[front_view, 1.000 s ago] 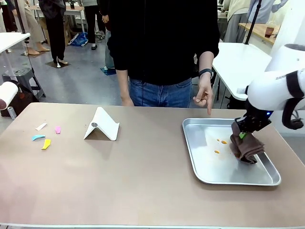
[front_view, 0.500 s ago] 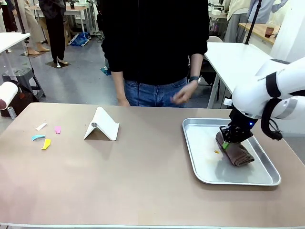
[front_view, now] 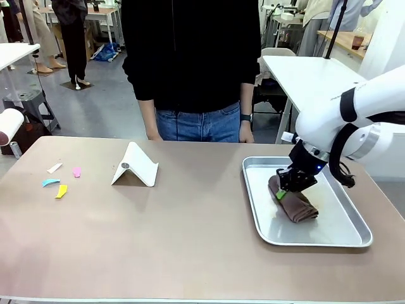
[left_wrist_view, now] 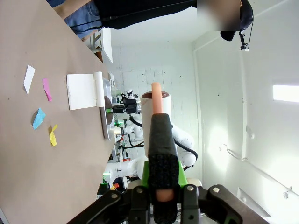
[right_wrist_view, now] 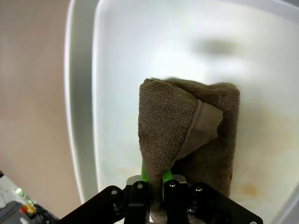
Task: Clean the surface of the table.
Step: If a person points to the right, clean the right side of the table with your right hand, and if they point to the left, clean the left side with your left hand.
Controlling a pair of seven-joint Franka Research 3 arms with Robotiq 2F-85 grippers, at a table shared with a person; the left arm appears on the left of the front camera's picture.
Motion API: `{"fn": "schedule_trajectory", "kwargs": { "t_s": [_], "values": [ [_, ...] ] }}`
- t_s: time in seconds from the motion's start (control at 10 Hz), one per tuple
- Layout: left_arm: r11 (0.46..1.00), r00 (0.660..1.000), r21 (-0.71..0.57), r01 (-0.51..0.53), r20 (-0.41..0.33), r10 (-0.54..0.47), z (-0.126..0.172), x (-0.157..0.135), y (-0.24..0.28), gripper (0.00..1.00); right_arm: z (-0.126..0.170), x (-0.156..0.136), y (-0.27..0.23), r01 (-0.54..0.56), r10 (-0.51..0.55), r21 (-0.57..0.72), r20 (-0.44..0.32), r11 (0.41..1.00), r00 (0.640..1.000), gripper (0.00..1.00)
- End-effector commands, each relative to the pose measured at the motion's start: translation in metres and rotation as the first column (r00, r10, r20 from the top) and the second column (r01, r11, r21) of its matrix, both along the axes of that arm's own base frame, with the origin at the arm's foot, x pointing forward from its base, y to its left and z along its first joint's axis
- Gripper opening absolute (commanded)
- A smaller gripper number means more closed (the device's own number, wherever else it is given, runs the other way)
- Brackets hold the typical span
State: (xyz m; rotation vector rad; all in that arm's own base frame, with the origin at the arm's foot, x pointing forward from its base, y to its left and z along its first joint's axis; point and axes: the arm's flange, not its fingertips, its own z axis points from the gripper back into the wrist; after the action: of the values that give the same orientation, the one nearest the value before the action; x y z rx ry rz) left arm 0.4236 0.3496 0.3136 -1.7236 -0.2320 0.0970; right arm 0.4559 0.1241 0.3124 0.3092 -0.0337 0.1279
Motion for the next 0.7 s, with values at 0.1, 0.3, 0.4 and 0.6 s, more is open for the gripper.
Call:
{"fn": "schedule_trajectory", "kwargs": {
  "t_s": [0.1, 0.3, 0.4, 0.6],
  "values": [
    [1.0, 1.0, -0.001, -0.002, 0.018, 0.002, 0.004, -0.005, -0.002, 0.0, -0.009, 0.001, 0.022, -0.079, 0.079, 0.019, 0.003, 0.997, 0.997, 0.1],
    [1.0, 1.0, -0.001, -0.002, 0.018, 0.002, 0.004, -0.005, -0.002, 0.0, -0.009, -0.001, 0.024, -0.084, 0.085, -0.024, 0.045, 0.996, 0.995, 0.1],
    [1.0, 1.0, -0.001, -0.002, 0.018, 0.002, 0.004, -0.005, -0.002, 0.0, -0.01, 0.002, 0.019, -0.06, 0.063, -0.049, 0.056, 0.997, 0.996, 0.1],
    [1.0, 1.0, -0.001, -0.002, 0.018, 0.002, 0.004, -0.005, -0.002, 0.0, -0.013, 0.004, 0.005, -0.011, 0.018, -0.088, 0.075, 0.996, 0.997, 0.1]
  ]
}}
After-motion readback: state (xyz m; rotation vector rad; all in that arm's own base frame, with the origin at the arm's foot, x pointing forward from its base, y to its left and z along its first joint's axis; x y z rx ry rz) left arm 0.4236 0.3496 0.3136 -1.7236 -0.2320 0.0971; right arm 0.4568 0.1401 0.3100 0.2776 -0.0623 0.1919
